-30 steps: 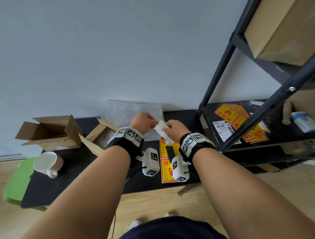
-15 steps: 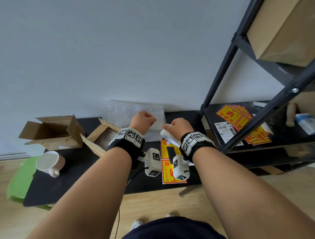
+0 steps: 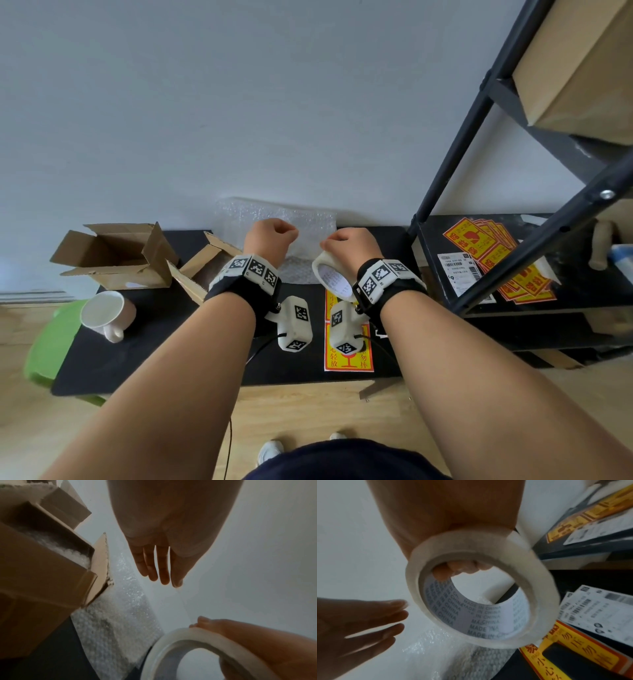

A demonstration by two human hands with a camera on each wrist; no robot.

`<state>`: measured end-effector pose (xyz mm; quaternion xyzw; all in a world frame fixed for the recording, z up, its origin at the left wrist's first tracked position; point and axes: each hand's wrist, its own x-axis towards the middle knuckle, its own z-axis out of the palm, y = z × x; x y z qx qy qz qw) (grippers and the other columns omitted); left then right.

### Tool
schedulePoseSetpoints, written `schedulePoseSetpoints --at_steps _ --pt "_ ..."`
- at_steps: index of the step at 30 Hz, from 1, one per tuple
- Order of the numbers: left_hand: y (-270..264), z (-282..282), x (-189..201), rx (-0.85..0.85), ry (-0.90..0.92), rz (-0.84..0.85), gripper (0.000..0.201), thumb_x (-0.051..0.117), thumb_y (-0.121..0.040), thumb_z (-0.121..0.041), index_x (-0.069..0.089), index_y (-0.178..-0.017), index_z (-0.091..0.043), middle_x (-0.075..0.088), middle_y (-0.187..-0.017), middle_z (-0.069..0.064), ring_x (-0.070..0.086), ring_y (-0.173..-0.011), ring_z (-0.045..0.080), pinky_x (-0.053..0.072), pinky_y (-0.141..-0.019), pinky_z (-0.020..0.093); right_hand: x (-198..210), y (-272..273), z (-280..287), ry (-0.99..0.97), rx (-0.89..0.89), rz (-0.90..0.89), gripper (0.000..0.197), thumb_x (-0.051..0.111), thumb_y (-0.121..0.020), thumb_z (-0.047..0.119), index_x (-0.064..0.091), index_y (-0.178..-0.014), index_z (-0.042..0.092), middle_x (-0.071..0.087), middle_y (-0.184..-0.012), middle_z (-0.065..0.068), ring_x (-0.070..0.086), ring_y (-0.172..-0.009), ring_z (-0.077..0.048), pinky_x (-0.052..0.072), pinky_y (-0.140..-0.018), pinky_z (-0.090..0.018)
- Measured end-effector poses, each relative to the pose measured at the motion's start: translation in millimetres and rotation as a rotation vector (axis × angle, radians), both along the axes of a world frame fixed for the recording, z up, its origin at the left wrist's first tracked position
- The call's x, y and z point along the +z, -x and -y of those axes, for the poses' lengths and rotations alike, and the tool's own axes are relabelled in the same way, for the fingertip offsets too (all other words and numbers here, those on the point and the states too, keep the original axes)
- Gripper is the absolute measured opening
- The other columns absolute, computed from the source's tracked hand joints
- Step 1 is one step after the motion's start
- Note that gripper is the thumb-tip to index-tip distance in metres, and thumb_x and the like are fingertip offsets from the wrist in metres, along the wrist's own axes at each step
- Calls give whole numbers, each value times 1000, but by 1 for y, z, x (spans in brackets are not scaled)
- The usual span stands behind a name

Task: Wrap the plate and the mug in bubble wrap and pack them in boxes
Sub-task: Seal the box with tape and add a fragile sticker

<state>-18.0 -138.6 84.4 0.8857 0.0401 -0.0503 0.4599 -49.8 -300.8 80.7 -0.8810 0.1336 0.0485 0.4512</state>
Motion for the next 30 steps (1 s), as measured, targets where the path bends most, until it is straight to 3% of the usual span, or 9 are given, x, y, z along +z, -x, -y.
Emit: schedulePoseSetpoints --at_steps 5,9,11,13,15,21,23,26,30 --pt "8 -14 9 13 -95 44 22 57 -95 -26 71 -109 -18 70 -99 0 57 -75 12 41 -67 23 6 -15 -14 136 97 -22 12 64 -82 23 74 -84 17 72 -89 0 65 -86 -19 47 -72 -25" --pt "10 -46 12 109 -160 1 47 37 -99 -9 43 -144 -22 65 -117 7 61 -74 18 47 -62 26 9 -26 -30 178 128 -36 16 60 -79 15 72 -83 6 67 -79 -6 60 -77 -26 40 -60 -25" --pt "12 -70 12 154 -204 -30 51 37 -93 3 50 -138 -18 61 -129 6 60 -107 23 47 -85 28 9 -27 -41 157 104 -10 14 58 -78 13 67 -74 3 61 -68 -5 55 -70 -26 38 -57 -26" --pt "16 -93 8 189 -263 -41 51 41 -88 7 59 -130 -16 60 -130 5 56 -117 25 43 -94 30 9 -30 -53 154 81 27 17 58 -80 16 70 -76 6 68 -73 -3 62 -75 -26 47 -73 -28" --pt "19 -112 1 183 -356 -30 47 46 -86 5 64 -123 -17 61 -128 6 57 -115 26 47 -97 35 11 -34 -65 133 59 55 19 57 -82 18 73 -83 7 72 -81 -5 65 -81 -27 52 -79 -32" --pt "12 -157 -19 -79 -627 -112 40 52 -86 -2 63 -122 -19 51 -131 8 45 -123 27 43 -103 42 18 -48 -107 117 -22 62 29 57 -85 17 53 -57 10 49 -56 -6 41 -54 -21 28 -48 -22" --pt "9 -165 -23 -169 -681 -128 39 54 -87 -5 62 -123 -20 51 -129 7 46 -122 26 42 -103 41 14 -51 -121 120 -65 32 23 56 -86 18 64 -69 4 59 -69 -16 47 -61 -24 35 -55 -24" --pt "3 -175 -32 -270 -752 -135 40 54 -87 -7 63 -122 -24 54 -121 5 50 -115 25 45 -100 38 8 -52 -137 125 -95 -8 23 56 -90 21 73 -89 6 71 -88 -9 63 -83 -27 45 -73 -27" --pt "-11 -185 -40 -358 -800 -187 35 54 -88 -13 63 -119 -27 47 -118 7 54 -105 28 47 -99 39 3 -51 -151 149 -145 -16 23 55 -91 22 74 -89 8 72 -92 -7 64 -87 -27 47 -72 -26"
